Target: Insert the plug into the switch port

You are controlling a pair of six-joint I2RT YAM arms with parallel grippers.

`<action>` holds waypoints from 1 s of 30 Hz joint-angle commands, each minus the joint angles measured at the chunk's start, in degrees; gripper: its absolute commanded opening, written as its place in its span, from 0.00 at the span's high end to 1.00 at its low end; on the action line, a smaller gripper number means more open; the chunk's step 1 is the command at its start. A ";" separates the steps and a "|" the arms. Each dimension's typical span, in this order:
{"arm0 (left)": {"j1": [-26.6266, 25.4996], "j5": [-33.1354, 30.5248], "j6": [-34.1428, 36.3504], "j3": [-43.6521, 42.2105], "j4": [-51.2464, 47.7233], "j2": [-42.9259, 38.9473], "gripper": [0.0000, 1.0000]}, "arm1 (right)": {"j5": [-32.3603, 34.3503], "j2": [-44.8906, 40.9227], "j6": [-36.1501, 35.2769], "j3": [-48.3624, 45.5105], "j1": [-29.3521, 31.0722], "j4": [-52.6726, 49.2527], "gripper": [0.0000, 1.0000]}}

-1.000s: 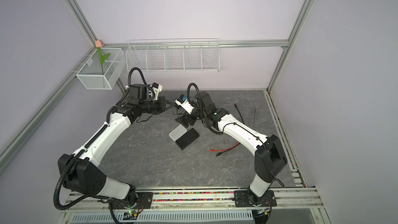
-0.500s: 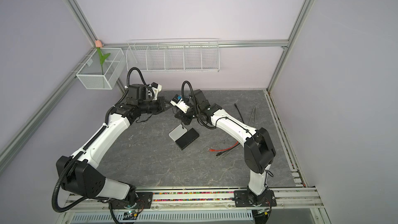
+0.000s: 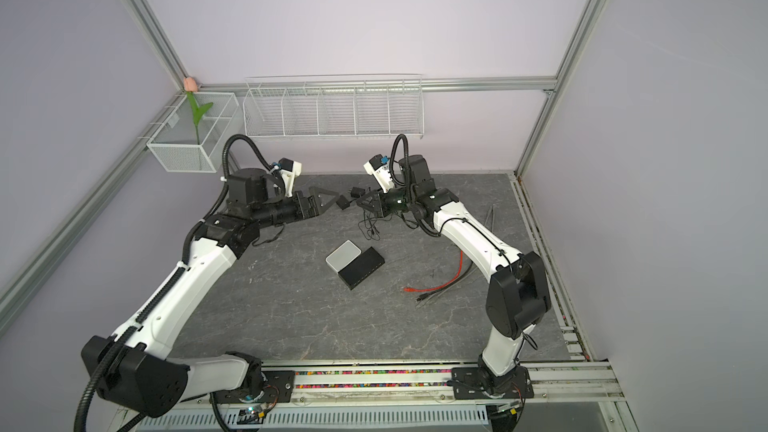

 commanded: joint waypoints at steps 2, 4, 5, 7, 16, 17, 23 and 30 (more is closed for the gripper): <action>-0.81 1.90 1.23 -8.03 9.99 -4.64 0.05 | -1.65 -1.21 12.63 1.24 -1.14 2.71 0.93; -2.12 1.40 2.18 -11.61 12.93 -6.54 0.07 | -1.32 -0.94 16.14 1.56 -1.70 2.96 0.94; -3.10 0.88 3.07 -12.68 13.88 -7.15 0.07 | -1.02 -0.78 18.19 1.56 -2.03 3.18 0.93; -5.53 -0.86 5.30 -14.63 15.74 -8.04 0.06 | -1.13 -0.44 21.67 1.73 -2.28 3.47 0.94; -10.87 -3.25 7.86 -17.78 28.52 -3.99 0.05 | -0.48 -1.08 28.94 -0.61 -2.51 6.27 0.93; -11.00 -3.88 8.45 -17.41 28.12 -3.26 0.05 | -0.35 -1.43 29.28 -1.03 -2.51 6.35 0.93; -12.19 -5.81 12.10 -17.22 30.45 0.00 0.07 | -1.64 -3.12 32.34 -2.72 -2.51 8.73 0.93; -13.27 -8.18 13.15 -16.72 34.82 3.66 0.07 | -1.75 -4.92 33.08 -3.44 -2.09 9.42 0.93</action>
